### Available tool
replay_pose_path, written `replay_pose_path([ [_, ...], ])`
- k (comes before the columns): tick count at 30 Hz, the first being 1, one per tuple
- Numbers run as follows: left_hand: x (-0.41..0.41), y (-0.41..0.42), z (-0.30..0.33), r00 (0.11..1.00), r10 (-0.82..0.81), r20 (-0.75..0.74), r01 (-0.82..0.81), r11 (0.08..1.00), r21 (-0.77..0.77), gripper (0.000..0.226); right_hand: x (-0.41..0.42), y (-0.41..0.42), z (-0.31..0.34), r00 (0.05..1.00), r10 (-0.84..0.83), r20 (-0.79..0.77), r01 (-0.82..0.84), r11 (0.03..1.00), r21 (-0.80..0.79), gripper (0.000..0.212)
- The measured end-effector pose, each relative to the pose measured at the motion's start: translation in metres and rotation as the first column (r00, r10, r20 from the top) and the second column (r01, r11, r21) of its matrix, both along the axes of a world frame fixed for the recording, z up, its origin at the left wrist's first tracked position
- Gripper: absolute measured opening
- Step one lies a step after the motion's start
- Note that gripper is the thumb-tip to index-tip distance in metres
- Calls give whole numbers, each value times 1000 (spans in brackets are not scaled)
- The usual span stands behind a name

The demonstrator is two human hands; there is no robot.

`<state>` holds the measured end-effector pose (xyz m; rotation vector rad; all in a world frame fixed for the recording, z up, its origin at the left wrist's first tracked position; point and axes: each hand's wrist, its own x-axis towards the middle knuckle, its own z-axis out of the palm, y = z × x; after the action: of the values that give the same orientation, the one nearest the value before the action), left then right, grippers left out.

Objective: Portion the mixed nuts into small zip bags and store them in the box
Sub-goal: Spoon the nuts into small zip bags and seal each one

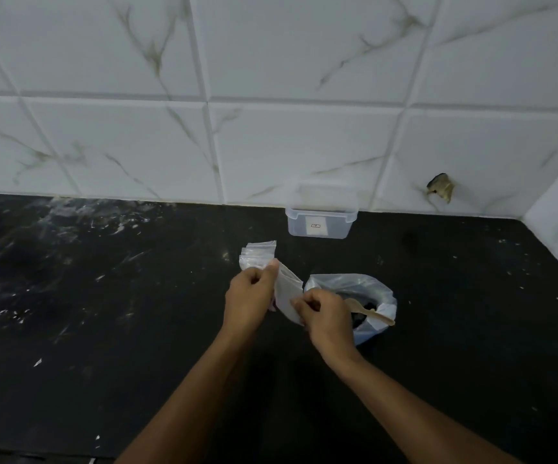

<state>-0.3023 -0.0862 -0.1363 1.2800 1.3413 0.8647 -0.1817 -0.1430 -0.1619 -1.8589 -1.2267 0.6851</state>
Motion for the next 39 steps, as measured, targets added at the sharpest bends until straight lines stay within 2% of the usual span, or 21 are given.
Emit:
replay_pose_path([
  [2,18,2,9,997,-65,30,67,996,-54,40,10,-4,2,999,-35,35,34,998,50,20],
  [7,53,4,14,990,-132,54,138,983,-119,25,32,-16,-3,986,-108,127,88,984,152,33],
  [10,65,4,8,982,-186,-10,185,979,-91,23,43,-21,-5,995,-73,74,66,994,88,32],
  [13,70,4,3,963,-232,-140,233,972,-9,22,51,-26,-2,1000,-24,-20,24,1000,13,27],
  [17,69,4,-2,918,-268,-291,304,949,86,19,59,-30,10,978,-118,-169,113,993,-40,24],
  [19,70,3,-3,894,-326,-307,367,926,85,17,63,-26,19,969,-170,-181,167,985,-35,28],
  [22,73,3,-1,851,-408,-331,460,883,94,17,67,-16,31,969,-166,-183,153,985,-85,33],
  [25,77,0,3,830,-429,-358,494,862,111,18,73,-9,36,990,-111,-90,95,981,-168,28],
  [29,75,0,4,830,-399,-390,472,874,110,18,83,-9,39,996,-43,77,58,978,-201,16],
  [31,74,1,5,823,-347,-449,447,884,135,19,87,-12,41,966,13,259,40,980,-196,17],
  [34,75,-2,10,725,-255,-640,485,849,211,22,85,-15,46,858,93,505,25,975,-222,17],
  [36,76,-2,9,711,-235,-662,503,828,247,21,84,-14,49,831,117,543,17,972,-236,14],
  [39,73,1,2,773,-324,-546,520,816,251,13,89,-12,53,877,85,473,30,973,-229,22],
])
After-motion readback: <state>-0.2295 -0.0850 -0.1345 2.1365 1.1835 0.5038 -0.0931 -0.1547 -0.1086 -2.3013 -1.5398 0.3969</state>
